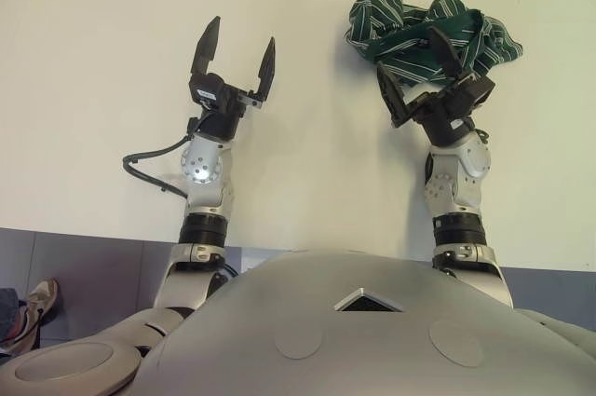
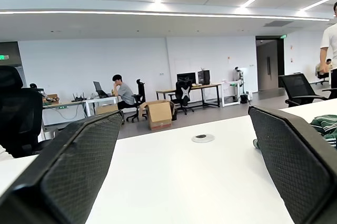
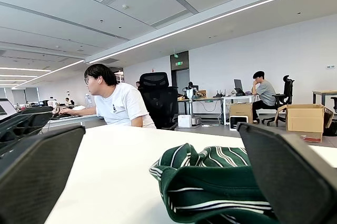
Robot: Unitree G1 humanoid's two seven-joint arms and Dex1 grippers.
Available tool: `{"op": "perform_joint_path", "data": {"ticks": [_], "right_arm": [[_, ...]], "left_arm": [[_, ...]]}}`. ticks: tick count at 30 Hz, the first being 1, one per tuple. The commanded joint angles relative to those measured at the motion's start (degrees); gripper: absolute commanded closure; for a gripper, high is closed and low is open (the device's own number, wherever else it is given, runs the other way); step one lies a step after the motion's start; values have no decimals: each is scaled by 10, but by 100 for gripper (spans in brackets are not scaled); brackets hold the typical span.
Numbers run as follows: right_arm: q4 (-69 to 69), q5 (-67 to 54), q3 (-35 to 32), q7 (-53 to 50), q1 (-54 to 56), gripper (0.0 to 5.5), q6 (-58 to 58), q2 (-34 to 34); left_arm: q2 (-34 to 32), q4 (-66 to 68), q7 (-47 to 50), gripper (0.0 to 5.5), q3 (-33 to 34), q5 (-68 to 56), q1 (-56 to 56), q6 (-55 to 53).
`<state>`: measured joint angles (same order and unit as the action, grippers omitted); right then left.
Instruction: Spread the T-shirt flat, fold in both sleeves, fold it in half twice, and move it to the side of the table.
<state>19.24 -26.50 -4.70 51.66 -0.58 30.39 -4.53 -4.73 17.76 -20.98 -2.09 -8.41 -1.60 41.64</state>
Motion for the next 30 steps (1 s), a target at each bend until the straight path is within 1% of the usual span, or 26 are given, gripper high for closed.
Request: {"op": "perform_joint_path", "data": {"ticks": [1, 12, 18, 20, 22, 24, 27, 29, 30], "right_arm": [[6, 8, 1, -1, 7, 10, 3, -6], [8, 9, 3, -4, 8, 10, 5, -7], [-15, 25, -3, -24, 9, 10, 33, -11], [-30, 49, -30, -74, 21, 10, 51, -23], [-35, 113, -78, -155, 46, 10, 78, -55], [-21, 190, -110, -228, 69, 10, 93, -94], [23, 295, -123, -319, 108, 10, 79, -154], [55, 355, -122, -373, 131, 10, 65, -189], [77, 409, -114, -418, 148, 10, 50, -219]], "left_arm": [[0, 2, 1, 112, -1, 3, 0, -3], [0, 4, 0, 112, -1, 2, 2, -4], [3, -4, 1, 112, -3, 0, 1, -7], [6, -3, 2, 112, -5, 2, 4, -8], [10, 2, 4, 112, -7, 4, 9, -10], [12, 5, 6, 112, -8, 6, 11, -11], [14, 7, 7, 112, -7, 5, 15, -13], [15, 11, 7, 112, -7, 4, 19, -13], [16, 14, 7, 112, -7, 4, 22, -13]]}}
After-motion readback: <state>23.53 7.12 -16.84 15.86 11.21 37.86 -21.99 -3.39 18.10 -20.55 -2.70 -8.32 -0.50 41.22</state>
